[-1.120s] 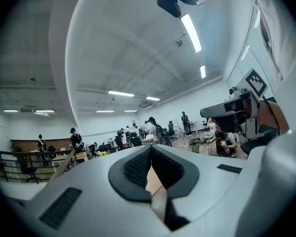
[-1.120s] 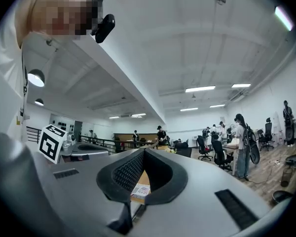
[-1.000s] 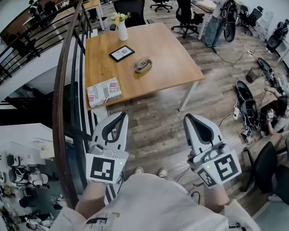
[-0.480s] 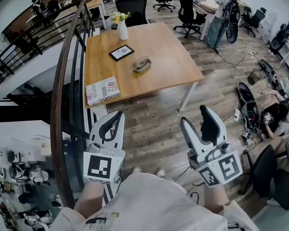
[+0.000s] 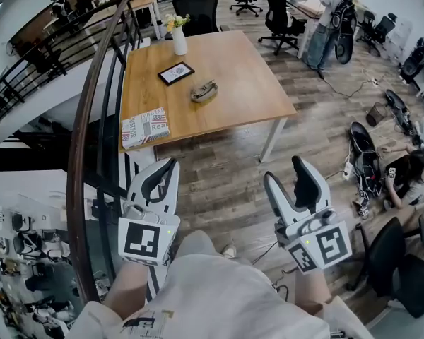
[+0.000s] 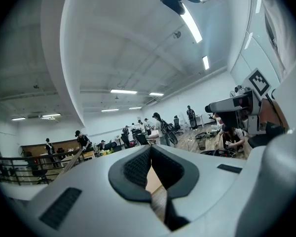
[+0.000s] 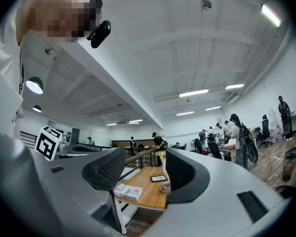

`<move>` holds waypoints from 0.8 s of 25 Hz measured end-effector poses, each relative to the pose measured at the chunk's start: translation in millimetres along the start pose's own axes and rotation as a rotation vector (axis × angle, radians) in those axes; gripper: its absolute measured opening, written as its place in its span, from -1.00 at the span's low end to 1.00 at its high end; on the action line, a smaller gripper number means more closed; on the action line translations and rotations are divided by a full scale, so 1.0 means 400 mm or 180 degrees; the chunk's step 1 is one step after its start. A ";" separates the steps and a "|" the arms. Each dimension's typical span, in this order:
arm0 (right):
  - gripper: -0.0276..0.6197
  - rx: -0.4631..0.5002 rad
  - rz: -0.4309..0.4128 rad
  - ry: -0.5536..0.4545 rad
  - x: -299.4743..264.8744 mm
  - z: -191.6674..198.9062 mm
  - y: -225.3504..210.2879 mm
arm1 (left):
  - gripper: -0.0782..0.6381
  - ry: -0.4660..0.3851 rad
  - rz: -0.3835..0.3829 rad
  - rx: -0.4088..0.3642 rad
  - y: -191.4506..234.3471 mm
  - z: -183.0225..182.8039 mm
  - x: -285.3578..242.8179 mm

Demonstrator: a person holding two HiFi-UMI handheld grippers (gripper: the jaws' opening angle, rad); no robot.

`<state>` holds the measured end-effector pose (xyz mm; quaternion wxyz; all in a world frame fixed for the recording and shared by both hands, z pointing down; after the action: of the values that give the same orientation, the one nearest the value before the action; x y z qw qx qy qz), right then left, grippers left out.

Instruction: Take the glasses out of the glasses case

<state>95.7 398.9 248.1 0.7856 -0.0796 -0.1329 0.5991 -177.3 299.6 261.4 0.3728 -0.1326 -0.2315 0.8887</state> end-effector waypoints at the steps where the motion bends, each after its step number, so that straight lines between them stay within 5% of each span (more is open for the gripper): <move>1: -0.05 -0.0010 -0.0005 0.0005 0.005 0.002 -0.006 | -0.74 0.0000 0.0006 -0.0005 -0.009 -0.005 -0.004; 13: -0.09 -0.0017 -0.0109 0.0037 -0.041 0.004 -0.087 | -0.74 -0.0029 0.0002 -0.0142 -0.025 -0.008 -0.090; 20: -0.09 0.0044 -0.0158 0.0168 -0.140 0.025 -0.139 | -0.73 0.0027 0.0030 -0.0018 0.002 0.033 -0.198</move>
<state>130.0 329.5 267.0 0.8040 -0.0866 -0.1099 0.5779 -128.9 237.6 277.2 0.3692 -0.1385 -0.2317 0.8893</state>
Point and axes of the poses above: the fingertips, and each gripper's own axes: x backward along the fingers, y to its left, z out of its underside, the point moved 10 cm from there along x, backward along the fingers, and after that the axes turned 15 degrees about -x, right-handed, at the moved point
